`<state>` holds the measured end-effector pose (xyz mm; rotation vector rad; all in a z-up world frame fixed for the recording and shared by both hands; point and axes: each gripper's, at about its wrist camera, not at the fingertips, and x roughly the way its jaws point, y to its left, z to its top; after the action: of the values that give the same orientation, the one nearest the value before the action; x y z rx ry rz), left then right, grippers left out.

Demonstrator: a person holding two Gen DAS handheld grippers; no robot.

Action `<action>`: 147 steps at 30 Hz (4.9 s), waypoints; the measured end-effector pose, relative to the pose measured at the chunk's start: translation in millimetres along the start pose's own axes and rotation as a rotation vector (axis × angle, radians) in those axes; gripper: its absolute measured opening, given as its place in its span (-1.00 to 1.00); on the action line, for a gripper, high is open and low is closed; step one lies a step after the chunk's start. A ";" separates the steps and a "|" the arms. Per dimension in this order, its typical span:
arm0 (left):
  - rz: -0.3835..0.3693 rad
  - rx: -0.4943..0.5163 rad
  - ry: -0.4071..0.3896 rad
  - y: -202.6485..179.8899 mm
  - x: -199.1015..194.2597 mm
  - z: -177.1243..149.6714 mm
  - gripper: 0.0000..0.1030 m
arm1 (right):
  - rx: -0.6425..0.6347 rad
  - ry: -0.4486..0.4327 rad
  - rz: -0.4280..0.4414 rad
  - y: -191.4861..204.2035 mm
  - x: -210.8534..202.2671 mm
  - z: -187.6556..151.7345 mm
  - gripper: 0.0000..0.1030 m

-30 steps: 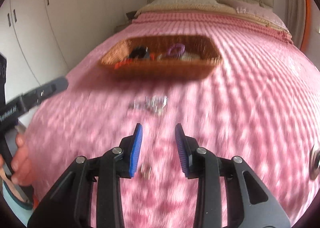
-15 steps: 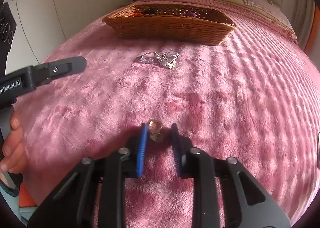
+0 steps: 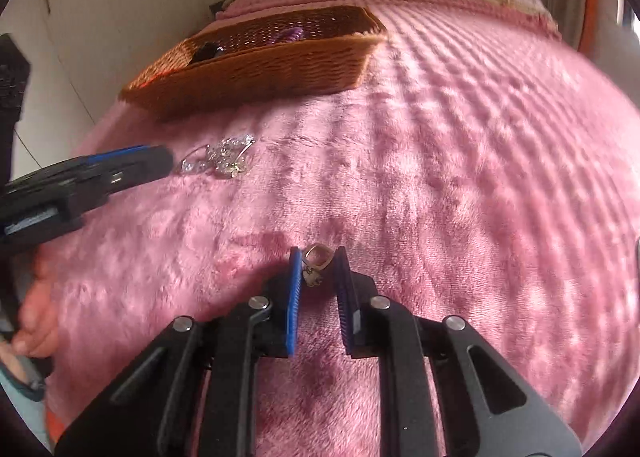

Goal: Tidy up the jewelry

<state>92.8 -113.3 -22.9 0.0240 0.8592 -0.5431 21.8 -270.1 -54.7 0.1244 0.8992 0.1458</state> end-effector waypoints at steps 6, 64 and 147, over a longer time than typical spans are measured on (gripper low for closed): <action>0.030 0.034 0.081 1.8 38.3 6.7 -0.20 | 0.017 -0.017 0.054 -6.0 -0.8 -2.1 -0.72; 0.053 -0.008 0.028 5.4 -66.6 -103.9 -0.86 | -0.121 -0.050 -0.021 29.9 -17.7 -22.7 -0.73; 0.423 -0.126 -0.562 31.1 -111.8 -42.1 0.57 | -0.103 -0.503 -0.119 45.2 -46.5 39.3 0.38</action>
<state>18.3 -26.9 24.3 -0.0591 0.3194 -0.0809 20.9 -235.8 12.9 0.0087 0.3952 0.0456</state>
